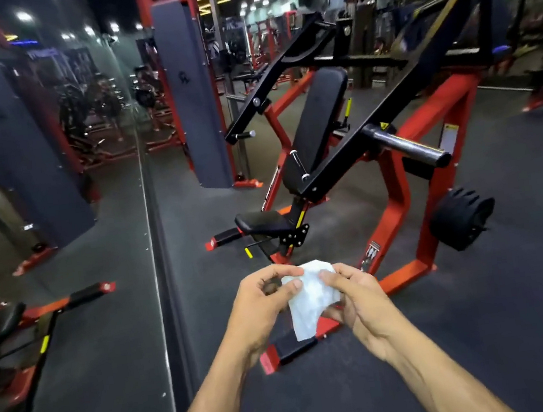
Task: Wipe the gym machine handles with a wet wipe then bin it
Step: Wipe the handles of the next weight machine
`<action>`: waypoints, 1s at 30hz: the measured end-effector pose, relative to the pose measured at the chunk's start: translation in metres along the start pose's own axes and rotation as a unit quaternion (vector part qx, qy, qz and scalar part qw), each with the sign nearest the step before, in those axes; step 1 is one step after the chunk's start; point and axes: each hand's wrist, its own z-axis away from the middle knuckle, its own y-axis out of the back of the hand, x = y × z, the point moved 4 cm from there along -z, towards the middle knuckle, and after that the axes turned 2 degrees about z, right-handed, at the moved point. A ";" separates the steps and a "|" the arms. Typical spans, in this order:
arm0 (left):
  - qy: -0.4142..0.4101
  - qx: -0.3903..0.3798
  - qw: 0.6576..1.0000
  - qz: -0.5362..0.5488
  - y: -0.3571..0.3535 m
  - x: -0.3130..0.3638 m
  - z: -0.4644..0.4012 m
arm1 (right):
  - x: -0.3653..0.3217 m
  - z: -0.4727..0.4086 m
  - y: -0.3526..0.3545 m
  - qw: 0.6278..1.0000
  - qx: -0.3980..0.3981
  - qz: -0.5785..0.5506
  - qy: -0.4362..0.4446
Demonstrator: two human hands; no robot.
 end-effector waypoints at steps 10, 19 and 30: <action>0.018 -0.054 0.998 0.002 0.075 -0.018 -0.190 | -0.012 -0.169 -0.035 0.998 0.040 -0.048 0.032; 0.012 -0.079 0.997 -0.006 0.111 -0.060 -0.359 | -0.003 -0.348 -0.029 0.998 0.057 0.013 0.001; 0.063 -0.031 0.997 0.019 0.173 -0.102 -0.560 | -0.010 -0.549 -0.033 0.978 0.113 -0.163 -0.060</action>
